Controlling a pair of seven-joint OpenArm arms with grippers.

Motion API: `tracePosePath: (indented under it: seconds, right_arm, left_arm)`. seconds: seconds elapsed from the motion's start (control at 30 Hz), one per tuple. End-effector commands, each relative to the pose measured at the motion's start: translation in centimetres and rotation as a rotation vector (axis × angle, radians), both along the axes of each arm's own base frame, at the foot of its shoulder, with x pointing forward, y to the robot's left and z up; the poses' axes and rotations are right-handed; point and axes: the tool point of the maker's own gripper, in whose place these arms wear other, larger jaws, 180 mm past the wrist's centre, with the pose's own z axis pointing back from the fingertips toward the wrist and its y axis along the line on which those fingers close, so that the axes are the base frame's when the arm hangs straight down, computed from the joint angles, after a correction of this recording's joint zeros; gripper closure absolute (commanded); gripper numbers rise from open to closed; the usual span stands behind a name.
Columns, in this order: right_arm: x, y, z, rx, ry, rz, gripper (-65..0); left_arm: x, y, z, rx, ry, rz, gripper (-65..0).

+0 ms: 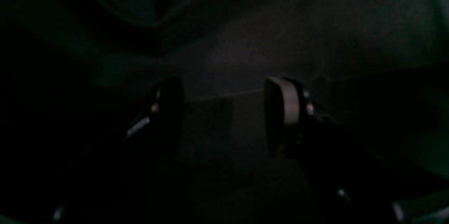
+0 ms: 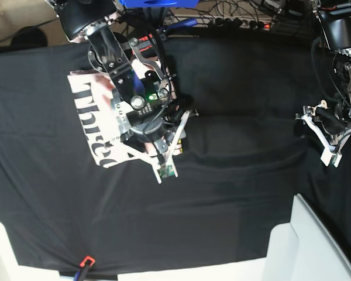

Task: Fold the T-shirt properly
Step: 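Grasp the shirt's collar edge with the right gripper and fold it back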

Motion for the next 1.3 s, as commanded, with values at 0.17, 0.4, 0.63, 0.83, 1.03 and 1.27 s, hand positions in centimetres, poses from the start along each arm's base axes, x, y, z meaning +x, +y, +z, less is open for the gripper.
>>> tracePosePath:
  seconds: [0.17, 0.4, 0.63, 0.83, 1.03, 1.27]
  right_arm:
    - [0.5, -3.4, 3.2, -0.028, -0.092, -0.036, -28.3]
    - [-3.7, -6.1, -0.6, -0.083, -0.003, -0.085, -20.3]
    - [-5.6, -6.0, -1.8, -0.082, 0.051, -0.084, -1.2]
    - [-8.6, -5.4, -3.3, -0.059, 0.128, -0.094, -1.2]
    - [-9.8, -4.2, -3.9, -0.02, 0.142, -0.106, -1.0]
    - [-12.7, -3.1, -7.1, -0.014, 0.224, -0.115, -1.0]
  left_arm:
    - [1.1, 0.8, 1.7, 0.029, -0.047, -0.011, -35.8]
    - [0.6, 1.5, 1.7, 0.044, -0.037, -0.01, -34.9]
    - [0.8, 1.8, 1.9, 0.046, -0.04, -0.004, -1.7]
    - [0.7, 1.9, 1.8, 0.045, -0.038, -0.003, -1.3]
    - [0.8, 1.9, 1.9, 0.047, -0.04, -0.004, -1.2]
    - [0.8, 1.9, 1.9, 0.047, -0.04, -0.004, -1.2]
